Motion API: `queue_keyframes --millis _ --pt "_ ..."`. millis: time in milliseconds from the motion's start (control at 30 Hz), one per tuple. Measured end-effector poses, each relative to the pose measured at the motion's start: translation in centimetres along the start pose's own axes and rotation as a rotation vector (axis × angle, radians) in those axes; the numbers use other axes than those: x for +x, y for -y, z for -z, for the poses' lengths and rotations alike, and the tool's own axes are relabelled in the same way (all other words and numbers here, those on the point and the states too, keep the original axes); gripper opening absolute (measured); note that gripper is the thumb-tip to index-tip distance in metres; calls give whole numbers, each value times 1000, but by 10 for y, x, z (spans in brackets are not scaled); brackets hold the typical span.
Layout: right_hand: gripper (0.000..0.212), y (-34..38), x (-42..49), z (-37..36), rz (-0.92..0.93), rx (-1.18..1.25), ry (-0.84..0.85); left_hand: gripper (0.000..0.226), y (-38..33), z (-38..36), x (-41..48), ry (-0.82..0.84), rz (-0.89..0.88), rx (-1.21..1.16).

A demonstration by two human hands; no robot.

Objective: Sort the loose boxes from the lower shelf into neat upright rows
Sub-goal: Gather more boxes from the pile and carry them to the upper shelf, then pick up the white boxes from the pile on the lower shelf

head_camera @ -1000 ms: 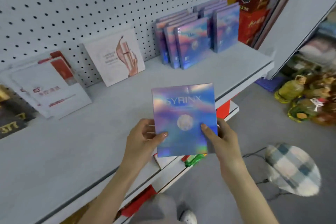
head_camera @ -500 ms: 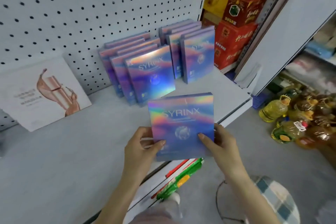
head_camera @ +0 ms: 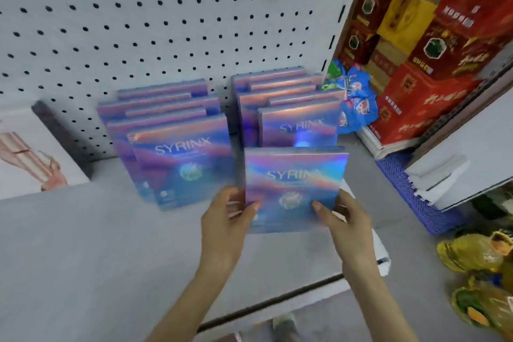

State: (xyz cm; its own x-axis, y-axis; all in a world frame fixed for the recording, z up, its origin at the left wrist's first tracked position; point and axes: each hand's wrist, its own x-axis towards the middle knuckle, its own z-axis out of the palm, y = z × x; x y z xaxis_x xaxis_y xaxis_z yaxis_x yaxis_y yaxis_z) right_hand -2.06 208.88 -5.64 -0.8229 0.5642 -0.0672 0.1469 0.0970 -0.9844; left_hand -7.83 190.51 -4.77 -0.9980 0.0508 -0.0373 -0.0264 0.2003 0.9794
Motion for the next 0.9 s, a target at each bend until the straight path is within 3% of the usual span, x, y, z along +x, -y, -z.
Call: queue_keyframes --millis 300,500,767,900 --pt "41 8 87 10 168 -40 105 15 -15 -53 25 -264 72 9" --pt "38 -4 104 10 222 -138 43 21 -15 -70 28 -382 99 25" --pt "30 -11 109 13 118 -155 113 23 -16 -69 21 -391 125 43" --pt "37 1 82 13 101 -81 -29 28 -26 -43 -9 -317 96 -6"
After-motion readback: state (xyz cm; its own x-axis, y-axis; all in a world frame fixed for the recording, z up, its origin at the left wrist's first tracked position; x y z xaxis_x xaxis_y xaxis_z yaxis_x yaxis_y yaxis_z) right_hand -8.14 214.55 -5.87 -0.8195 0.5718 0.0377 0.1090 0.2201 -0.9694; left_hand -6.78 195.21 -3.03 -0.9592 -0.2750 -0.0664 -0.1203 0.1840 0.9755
